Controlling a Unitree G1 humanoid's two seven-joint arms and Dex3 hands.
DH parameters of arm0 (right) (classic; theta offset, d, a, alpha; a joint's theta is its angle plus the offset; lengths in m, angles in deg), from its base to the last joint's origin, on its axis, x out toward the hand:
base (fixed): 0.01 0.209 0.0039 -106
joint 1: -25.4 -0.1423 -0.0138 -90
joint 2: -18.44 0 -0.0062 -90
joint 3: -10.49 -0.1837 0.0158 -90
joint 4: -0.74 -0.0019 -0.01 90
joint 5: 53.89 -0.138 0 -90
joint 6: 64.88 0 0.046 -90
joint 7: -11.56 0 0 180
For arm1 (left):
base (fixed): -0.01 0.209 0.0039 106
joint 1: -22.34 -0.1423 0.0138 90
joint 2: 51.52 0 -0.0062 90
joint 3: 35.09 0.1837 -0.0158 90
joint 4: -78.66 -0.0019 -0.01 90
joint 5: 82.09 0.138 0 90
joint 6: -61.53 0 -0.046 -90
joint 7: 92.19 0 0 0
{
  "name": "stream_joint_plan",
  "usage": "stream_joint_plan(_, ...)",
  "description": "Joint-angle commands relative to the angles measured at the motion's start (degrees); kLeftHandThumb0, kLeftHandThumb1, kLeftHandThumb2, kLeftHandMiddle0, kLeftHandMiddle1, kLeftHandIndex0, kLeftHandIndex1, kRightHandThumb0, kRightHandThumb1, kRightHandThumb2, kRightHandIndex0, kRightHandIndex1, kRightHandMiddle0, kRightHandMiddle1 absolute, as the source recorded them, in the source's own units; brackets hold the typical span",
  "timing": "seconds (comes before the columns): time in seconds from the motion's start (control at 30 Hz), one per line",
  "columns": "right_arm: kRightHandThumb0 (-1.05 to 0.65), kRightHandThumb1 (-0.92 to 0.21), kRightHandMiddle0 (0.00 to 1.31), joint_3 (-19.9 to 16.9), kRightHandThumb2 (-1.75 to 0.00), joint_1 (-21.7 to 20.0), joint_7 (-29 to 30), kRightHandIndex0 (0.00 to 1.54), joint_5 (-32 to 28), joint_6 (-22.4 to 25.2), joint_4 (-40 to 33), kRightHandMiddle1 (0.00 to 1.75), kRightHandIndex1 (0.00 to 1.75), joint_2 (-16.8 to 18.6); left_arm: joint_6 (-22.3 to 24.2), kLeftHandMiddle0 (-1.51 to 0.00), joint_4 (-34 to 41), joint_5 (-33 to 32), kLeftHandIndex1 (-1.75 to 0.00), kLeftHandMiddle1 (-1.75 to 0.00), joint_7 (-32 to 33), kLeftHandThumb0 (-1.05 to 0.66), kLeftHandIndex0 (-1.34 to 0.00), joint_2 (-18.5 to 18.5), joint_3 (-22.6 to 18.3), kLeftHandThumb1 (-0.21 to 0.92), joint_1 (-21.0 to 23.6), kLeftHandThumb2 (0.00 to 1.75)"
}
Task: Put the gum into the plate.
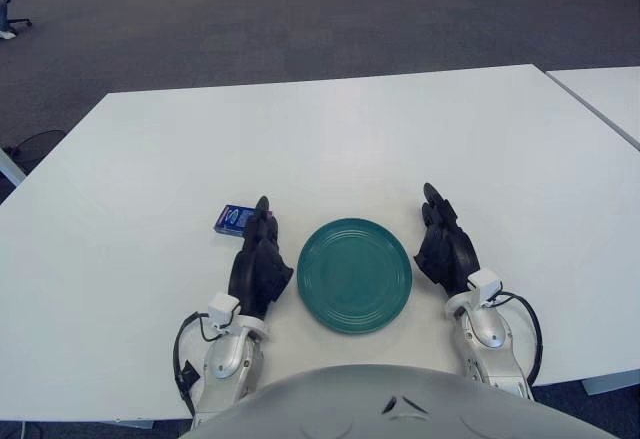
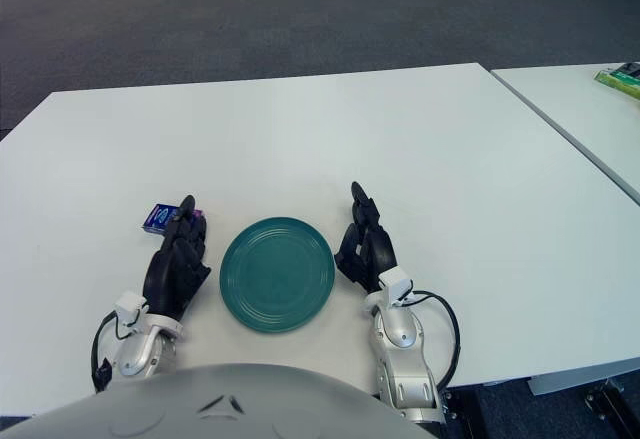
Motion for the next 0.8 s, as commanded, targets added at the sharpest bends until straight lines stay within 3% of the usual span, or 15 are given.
stream_joint_plan(0.0,-0.67,-0.92,0.00,0.24,-1.06,1.36,-0.09,0.01,0.52,1.70,2.54,0.11,0.00,-0.59,-0.84,-0.35,3.87,1.32,-0.81,-0.07,2.13,-0.87,-0.04,-0.23,-2.24,0.92,1.05,0.84)
stream_joint_plan(0.1,-0.67,-0.92,0.00,0.31,-1.06,1.12,-0.16,0.01,0.55,1.35,3.18,0.11,0.00,-0.77,-1.47,-0.39,6.63,4.68,-0.89,-0.08,4.48,-0.81,-0.06,-0.41,-4.31,0.92,3.23,0.77)
stream_joint_plan(0.23,-0.66,-0.92,0.00,0.30,-1.06,0.52,-0.43,0.00,0.30,0.78,4.48,0.11,0.00,-0.97,-2.17,-0.44,10.95,11.19,-1.01,-0.08,6.92,-0.65,-0.11,-2.02,-6.88,0.92,6.95,0.49)
stream_joint_plan(0.47,-0.67,-0.92,0.00,0.14,-1.05,-0.53,-0.47,0.00,0.16,-0.14,6.58,0.10,0.00,-0.92,-7.66,-0.48,9.09,22.90,-1.14,-0.10,7.78,-0.63,-0.16,-9.05,-11.36,0.92,10.01,0.37)
stream_joint_plan(0.57,-0.67,-0.92,0.00,0.08,-1.05,-0.87,-0.35,0.00,0.18,-0.34,7.21,0.10,0.00,-0.85,-10.98,-0.48,4.87,25.21,-1.15,-0.11,6.85,-0.67,-0.17,-14.29,-14.06,0.92,12.37,0.36)
stream_joint_plan(0.67,-0.68,-0.92,0.00,-0.01,-1.06,-0.99,0.04,0.00,0.32,-0.57,7.71,0.09,0.00,-0.67,-13.68,-0.46,1.55,31.95,-1.19,-0.10,4.44,-0.79,-0.16,-23.13,-16.11,0.92,15.22,0.36)
stream_joint_plan(0.77,-0.68,-0.92,0.00,-0.03,-1.06,-1.01,0.33,0.00,0.28,-0.57,7.93,0.08,0.00,-0.41,-14.79,-0.42,-0.05,36.05,-1.20,-0.08,3.38,-0.87,-0.12,-27.99,-16.52,0.92,16.63,0.36)
